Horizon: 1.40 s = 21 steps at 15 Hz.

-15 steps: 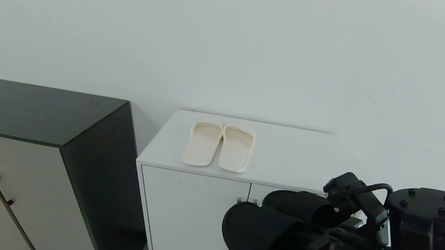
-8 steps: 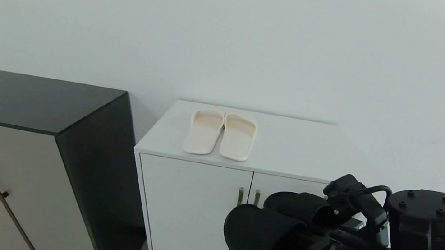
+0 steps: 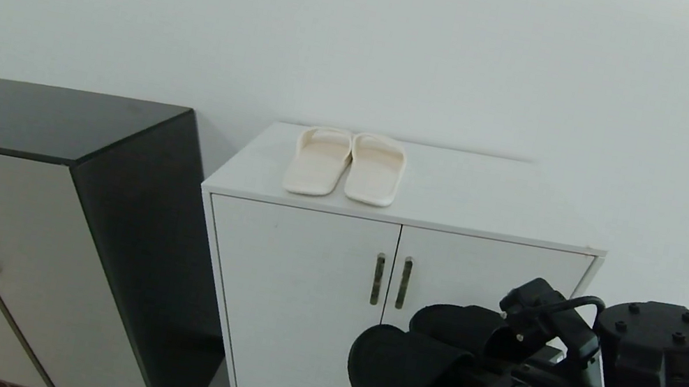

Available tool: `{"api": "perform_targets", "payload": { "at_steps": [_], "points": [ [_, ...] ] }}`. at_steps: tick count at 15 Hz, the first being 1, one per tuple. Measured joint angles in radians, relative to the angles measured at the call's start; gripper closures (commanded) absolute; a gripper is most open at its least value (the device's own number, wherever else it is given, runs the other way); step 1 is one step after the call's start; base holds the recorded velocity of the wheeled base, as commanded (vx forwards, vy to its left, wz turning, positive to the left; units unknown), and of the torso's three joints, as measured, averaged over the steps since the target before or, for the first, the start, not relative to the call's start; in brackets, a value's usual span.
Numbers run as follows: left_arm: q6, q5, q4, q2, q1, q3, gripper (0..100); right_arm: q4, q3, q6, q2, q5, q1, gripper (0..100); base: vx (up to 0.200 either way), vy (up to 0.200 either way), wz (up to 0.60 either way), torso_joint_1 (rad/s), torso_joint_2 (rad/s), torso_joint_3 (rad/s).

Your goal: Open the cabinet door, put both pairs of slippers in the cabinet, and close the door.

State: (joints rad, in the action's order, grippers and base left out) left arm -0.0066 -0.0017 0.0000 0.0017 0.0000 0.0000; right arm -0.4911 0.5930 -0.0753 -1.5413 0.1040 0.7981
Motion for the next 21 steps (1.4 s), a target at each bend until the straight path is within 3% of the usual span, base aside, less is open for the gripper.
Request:
{"api": "perform_targets", "payload": {
  "at_steps": [2,3,17,21],
  "points": [
    [-0.003,-0.001,0.000,0.000,0.000,0.000,100,0.000,0.000,0.000,-0.001,0.000,0.000,100,0.000,0.000,0.00,-0.185,0.50,0.322],
    [-0.003,-0.001,0.000,0.000,0.000,0.000,0,0.000,-0.001,0.000,-0.002,-0.001,-0.001,100,0.000,0.000,0.00,-0.173,0.49,0.320],
    [0.015,-0.016,0.002,0.000,0.000,0.000,0,0.000,-0.002,-0.001,-0.036,-0.003,0.008,100,0.000,0.000,0.00,-0.111,0.46,0.348],
    [0.018,-0.023,0.001,0.000,0.000,0.000,0,-0.011,-0.003,-0.001,-0.056,-0.006,0.011,100,0.000,0.000,0.00,0.001,0.07,0.063]
  ]
}}
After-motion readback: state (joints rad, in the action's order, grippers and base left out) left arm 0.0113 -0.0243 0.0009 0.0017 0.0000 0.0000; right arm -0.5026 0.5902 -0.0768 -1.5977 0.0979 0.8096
